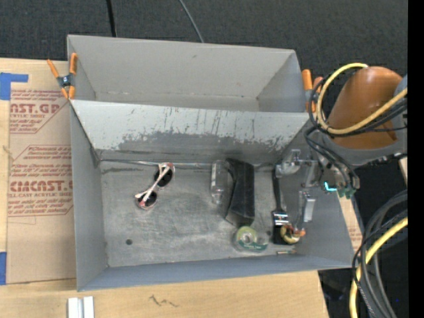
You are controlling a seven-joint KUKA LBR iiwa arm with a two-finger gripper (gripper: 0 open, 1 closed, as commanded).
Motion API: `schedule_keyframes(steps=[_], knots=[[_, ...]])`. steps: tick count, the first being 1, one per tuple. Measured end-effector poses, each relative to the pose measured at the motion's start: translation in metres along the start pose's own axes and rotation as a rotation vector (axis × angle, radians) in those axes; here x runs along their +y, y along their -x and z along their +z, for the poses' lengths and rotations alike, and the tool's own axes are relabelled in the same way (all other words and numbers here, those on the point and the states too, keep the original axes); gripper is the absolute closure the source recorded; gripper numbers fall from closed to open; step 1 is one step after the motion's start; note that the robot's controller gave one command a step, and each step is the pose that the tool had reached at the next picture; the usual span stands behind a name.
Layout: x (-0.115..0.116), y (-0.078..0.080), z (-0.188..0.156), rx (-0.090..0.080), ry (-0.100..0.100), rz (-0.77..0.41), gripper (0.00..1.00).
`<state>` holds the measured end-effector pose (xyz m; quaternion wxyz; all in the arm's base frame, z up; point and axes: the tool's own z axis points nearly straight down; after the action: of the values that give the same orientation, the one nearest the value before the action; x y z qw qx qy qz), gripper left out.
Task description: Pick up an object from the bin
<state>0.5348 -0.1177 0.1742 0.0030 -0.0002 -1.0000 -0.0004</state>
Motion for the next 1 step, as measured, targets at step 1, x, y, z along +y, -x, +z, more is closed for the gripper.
schedule_keyframes(steps=[1], knots=[[0.0003,0.0018,-0.0039,-0.007,-0.001,-0.001,0.00]])
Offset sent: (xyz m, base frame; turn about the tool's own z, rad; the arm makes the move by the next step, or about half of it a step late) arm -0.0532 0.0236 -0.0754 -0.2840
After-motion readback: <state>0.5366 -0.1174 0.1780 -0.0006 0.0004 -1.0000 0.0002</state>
